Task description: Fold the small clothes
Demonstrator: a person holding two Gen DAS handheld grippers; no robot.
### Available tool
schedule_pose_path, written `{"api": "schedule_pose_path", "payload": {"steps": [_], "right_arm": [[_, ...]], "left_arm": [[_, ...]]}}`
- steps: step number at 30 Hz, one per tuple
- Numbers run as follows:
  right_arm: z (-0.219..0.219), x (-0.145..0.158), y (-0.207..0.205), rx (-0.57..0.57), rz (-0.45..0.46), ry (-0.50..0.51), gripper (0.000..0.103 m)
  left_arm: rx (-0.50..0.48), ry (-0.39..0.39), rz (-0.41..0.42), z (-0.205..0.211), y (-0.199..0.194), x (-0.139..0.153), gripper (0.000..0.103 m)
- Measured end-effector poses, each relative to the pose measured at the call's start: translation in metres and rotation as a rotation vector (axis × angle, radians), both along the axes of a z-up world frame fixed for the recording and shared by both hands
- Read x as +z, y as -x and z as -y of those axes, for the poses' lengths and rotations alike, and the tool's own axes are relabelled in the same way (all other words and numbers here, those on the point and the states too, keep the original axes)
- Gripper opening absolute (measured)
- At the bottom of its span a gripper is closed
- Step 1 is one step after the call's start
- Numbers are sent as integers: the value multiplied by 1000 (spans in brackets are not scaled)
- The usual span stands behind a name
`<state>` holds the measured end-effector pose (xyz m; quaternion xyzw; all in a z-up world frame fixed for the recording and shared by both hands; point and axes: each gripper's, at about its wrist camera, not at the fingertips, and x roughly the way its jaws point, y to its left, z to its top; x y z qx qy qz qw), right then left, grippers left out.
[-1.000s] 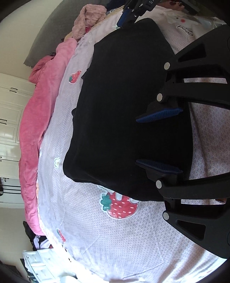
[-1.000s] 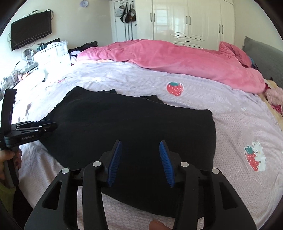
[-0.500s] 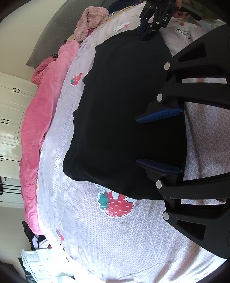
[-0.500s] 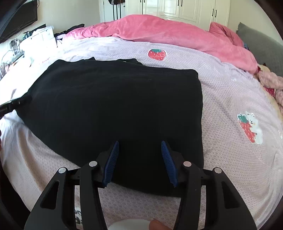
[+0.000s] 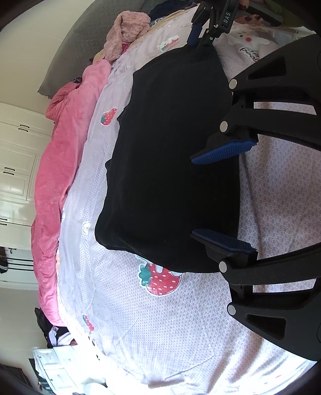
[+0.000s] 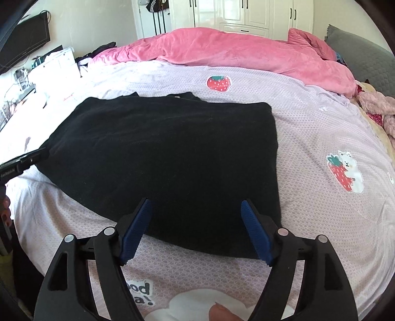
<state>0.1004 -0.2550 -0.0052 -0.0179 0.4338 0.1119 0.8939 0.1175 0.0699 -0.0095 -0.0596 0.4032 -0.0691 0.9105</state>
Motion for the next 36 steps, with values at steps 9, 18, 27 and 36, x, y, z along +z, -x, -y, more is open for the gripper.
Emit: {"api": "schedule_pose_path", "payload": {"steps": [9,18,27,36], "right_arm": [[11,15,12,-34,35,-20,90],[-8,34,21,23,86,-33,95],[-38,39,23,96,95,-47,96],[-71,42,24,165,96,-64,96]], "left_arm": [[6,-11,33,1,13,15,68],[49,-27,51,-9,21,25,92],[100,-33,51,-28,24,28,93],[185,11,65,-66,32,32,93]]}}
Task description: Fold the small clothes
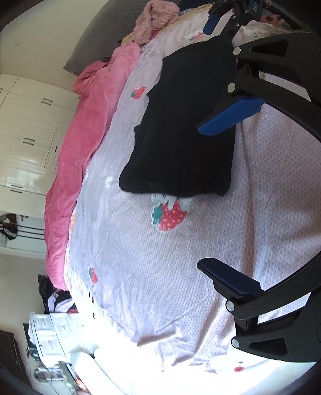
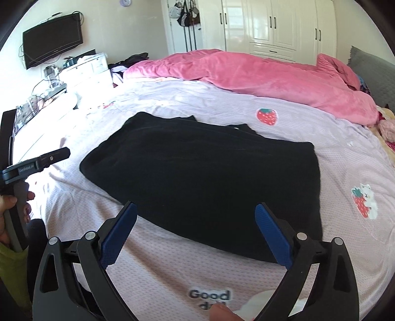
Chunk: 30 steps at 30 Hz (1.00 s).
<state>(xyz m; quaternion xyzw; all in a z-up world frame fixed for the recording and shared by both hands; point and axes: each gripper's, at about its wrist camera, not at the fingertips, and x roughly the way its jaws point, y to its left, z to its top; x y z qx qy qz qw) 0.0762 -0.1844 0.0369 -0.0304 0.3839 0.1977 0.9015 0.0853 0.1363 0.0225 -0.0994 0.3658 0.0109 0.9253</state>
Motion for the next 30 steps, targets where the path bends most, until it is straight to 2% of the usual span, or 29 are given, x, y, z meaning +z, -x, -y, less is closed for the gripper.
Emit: {"api": "schedule_pose_path", "payload": {"steps": [16,30], "right_arm": [[-75,-1,-4,147,21,26,96],[-139,-20,-17,248,51,113,96]], "left_arm": [[135,13,27,-56,11,6,93],[137,-2,7,-59,-12,-3,93]]}}
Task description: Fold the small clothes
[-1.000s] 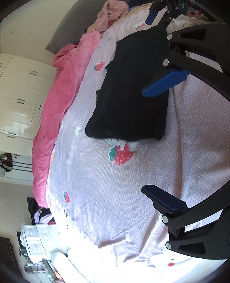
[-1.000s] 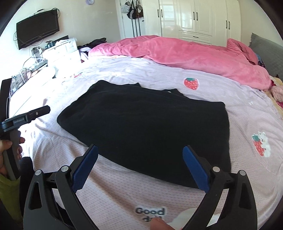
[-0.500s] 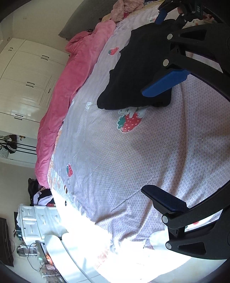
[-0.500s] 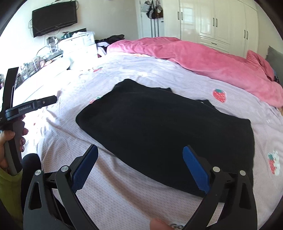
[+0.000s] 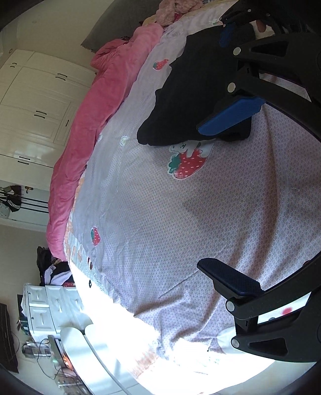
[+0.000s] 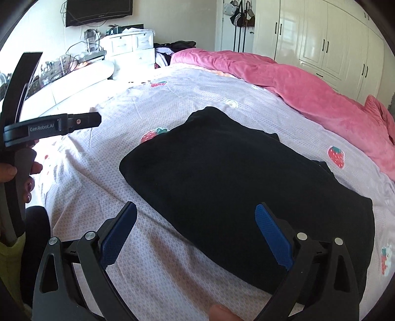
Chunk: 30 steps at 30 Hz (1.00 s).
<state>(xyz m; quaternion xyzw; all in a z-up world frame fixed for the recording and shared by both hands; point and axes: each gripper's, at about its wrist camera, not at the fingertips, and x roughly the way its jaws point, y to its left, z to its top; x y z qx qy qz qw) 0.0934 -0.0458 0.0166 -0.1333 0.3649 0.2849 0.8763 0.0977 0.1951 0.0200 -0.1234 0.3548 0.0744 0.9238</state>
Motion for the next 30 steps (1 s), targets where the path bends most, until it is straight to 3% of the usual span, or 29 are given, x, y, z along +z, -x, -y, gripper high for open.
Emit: {"api": "schedule_pose_path", "payload": {"steps": [12,20,30], "right_arm": [[-38,-20,-3,55,80,115,96],[-55,-37,-9,71,93,184,96],[-79,-48,-17,57,230,290,95]], "left_arm": [[-41,-55,-27,15,-34,-1,93],[-71,-17,-56,17,-53,-13,93],[-104,-29,-80,26,-76,-17,93]]}}
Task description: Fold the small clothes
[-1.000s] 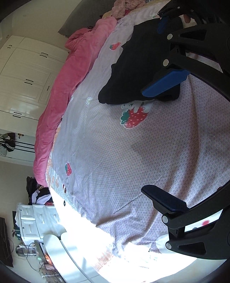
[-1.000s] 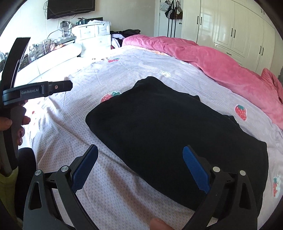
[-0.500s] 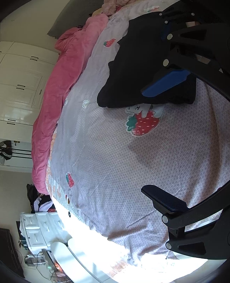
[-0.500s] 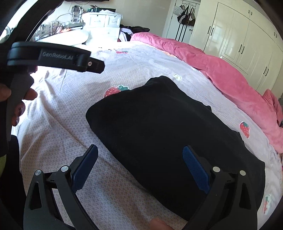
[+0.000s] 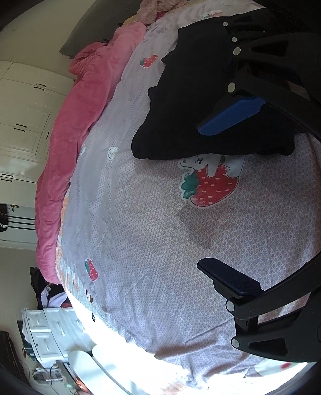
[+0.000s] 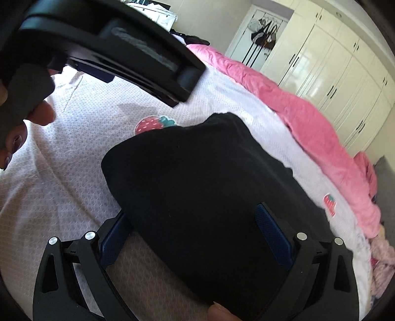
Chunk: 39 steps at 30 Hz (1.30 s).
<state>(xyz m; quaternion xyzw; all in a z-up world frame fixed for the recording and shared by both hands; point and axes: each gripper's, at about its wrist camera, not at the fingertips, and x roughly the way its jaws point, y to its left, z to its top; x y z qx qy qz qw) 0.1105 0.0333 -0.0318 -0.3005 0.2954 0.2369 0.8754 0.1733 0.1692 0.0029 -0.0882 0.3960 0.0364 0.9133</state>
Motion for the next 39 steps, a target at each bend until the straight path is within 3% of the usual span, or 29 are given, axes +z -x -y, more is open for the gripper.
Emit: {"api": "schedule_pose_path", "payload": {"steps": [3,5,6,8,10,15,21,24,25,27,33,39], "right_arm": [[0,2,4,1,59,7,88],[2,4,6,19,66,-10,55],[3,5,6,31,60,-20,46],[7,8,7,52,56,-48,19],[13,12,8,59,47,-93,12],[36,24,1,54,-16,-236,10],[53,35,5,62,19,-303,9],[60,40,10,56,23,-334,9],[63,41,10,56,23,-344,9],[68,43,10,54,21,-356,9],[98,55,19,10,54,-422,8],[149,65,29,-39,66,-524,7]], "left_arm": [[-9,-3,-2,3,-5,0,93],[-12,3,-7,4,-10,-1,93],[-16,15,-8,5,-12,-2,93],[-32,76,-14,6,-17,-4,93],[-48,146,-16,7,-21,-5,93],[-83,319,-29,12,-36,-8,93],[-136,430,-68,30,-52,-16,93],[-159,544,-111,39,-58,-28,92],[-165,584,-122,42,-59,-31,89],[-193,618,-126,52,-60,-30,57],[-230,521,-75,87,-52,-3,29],[-294,459,-27,129,-39,27,28]]}}
